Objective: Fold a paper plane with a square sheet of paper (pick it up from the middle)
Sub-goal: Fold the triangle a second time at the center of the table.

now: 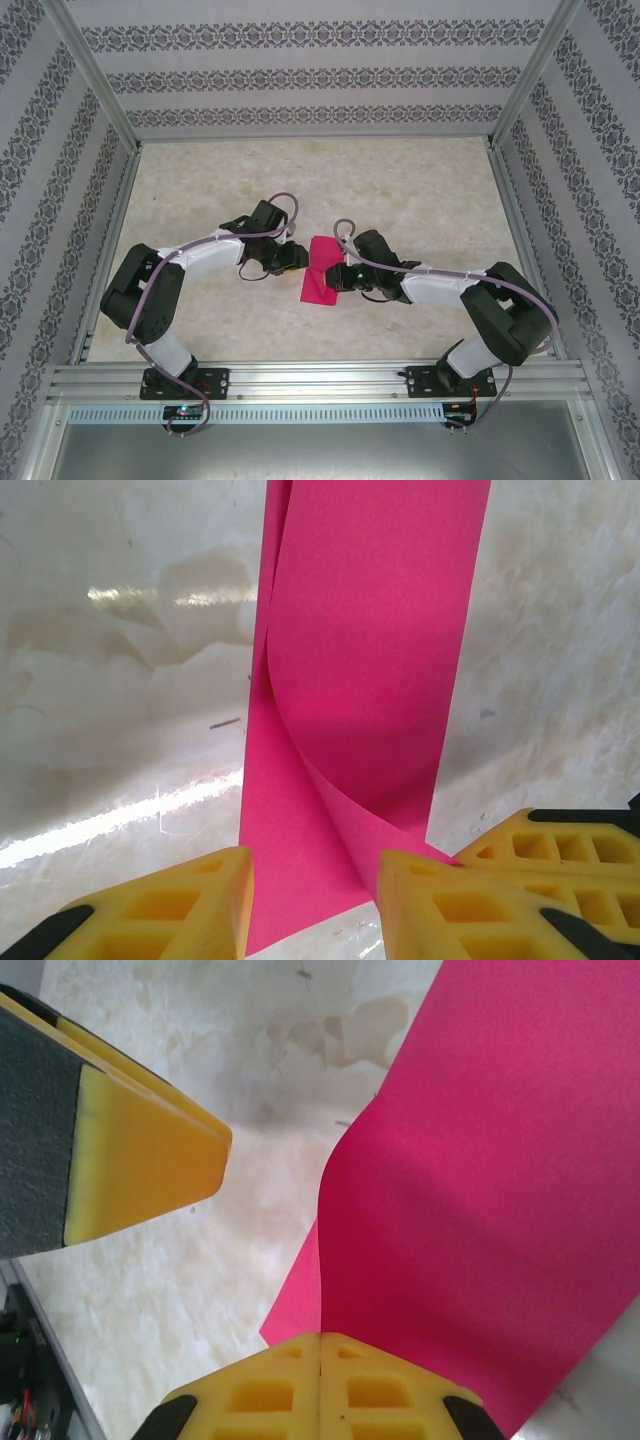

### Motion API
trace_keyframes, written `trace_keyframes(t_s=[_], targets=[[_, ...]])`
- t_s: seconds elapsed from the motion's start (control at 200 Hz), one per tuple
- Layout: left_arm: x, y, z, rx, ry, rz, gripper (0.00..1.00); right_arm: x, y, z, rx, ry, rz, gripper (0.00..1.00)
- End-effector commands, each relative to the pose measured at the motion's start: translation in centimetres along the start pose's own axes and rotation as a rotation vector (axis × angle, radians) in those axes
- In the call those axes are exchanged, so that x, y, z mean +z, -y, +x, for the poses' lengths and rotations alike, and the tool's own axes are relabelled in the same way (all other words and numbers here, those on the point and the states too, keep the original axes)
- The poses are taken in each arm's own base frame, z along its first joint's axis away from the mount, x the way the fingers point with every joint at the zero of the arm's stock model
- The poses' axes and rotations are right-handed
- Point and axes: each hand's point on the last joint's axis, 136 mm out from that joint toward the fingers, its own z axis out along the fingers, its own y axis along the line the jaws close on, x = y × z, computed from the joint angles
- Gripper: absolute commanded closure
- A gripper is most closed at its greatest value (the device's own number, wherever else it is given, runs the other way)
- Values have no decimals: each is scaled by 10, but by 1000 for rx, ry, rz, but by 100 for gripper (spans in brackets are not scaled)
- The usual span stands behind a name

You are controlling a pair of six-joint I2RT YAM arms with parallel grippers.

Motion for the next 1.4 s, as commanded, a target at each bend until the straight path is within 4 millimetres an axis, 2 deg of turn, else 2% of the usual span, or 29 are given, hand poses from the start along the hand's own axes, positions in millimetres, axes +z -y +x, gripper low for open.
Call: trace_keyframes(t_s=[0.0, 0.105, 0.19, 0.39, 0.49, 0.744, 0.909, 1.144, 1.394], targets=[[-2, 13, 6, 52, -6, 36, 61, -6, -1, 13, -45, -102, -9, 100], [0, 15, 6, 49, -3, 39, 61, -10, 8, 15, -55, -146, 24, 100], [1, 18, 6, 54, -2, 43, 61, -13, 14, 7, -39, -131, 28, 99], [3, 20, 7, 66, -9, 43, 61, -13, 12, -7, -50, -137, -13, 98], [5, 20, 8, 71, -15, 43, 62, -12, 21, -9, -38, -148, -4, 98], [11, 24, 24, 94, -55, 46, 72, -5, 28, -7, -21, -179, -19, 97], [15, 22, 32, 94, -59, 37, 72, -9, 31, -9, -1, -130, -5, 97], [23, 34, 49, 129, -87, 44, 73, -7, 32, -10, -2, -124, -20, 97], [35, 24, 56, 109, -84, -5, 75, -6, 35, -13, -13, -144, -13, 97]])
